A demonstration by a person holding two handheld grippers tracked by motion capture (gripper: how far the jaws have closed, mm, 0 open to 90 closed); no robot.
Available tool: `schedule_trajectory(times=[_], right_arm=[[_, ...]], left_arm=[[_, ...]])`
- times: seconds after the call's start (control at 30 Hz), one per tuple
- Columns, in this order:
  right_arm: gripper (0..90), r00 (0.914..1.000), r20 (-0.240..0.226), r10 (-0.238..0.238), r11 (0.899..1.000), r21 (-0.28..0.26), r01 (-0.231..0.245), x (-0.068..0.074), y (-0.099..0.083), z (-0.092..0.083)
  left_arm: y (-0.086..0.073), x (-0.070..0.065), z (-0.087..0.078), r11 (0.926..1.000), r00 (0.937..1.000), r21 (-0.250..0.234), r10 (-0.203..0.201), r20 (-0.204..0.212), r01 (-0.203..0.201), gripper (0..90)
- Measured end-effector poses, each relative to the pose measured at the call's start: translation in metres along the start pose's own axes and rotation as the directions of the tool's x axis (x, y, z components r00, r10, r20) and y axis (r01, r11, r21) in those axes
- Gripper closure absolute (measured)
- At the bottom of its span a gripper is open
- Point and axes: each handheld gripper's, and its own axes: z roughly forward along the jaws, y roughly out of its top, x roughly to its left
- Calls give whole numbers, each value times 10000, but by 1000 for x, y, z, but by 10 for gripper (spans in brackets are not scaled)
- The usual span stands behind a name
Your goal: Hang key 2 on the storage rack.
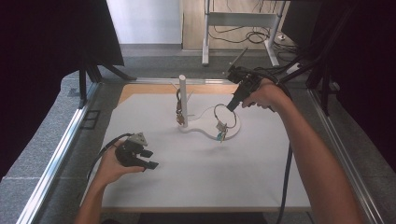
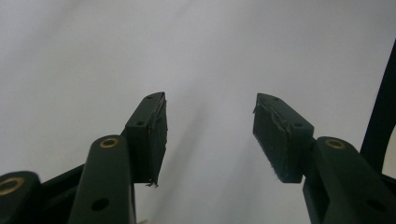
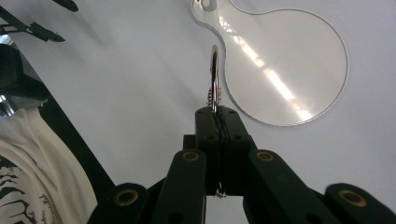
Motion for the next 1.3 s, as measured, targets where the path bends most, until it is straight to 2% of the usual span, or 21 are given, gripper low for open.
schedule_trajectory(times=[0.53, 0.67, 1.3], right_arm=[[886, 9999, 118, 32, 9999, -128, -31, -2, 14, -4], [886, 9998, 188, -5, 9999, -126, 7, -4, 18, -4], [886, 9996, 291, 23, 10000, 34, -24, -11, 46, 0]], left_arm=[[-1, 0, -2, 10000, 10000, -62, -46, -7, 46, 454], [0, -1, -6, 9996, 9998, -288, -29, 220, 35, 454], [-1, -3, -15, 9990, 10000, -439, -7, 88, 11, 454]])
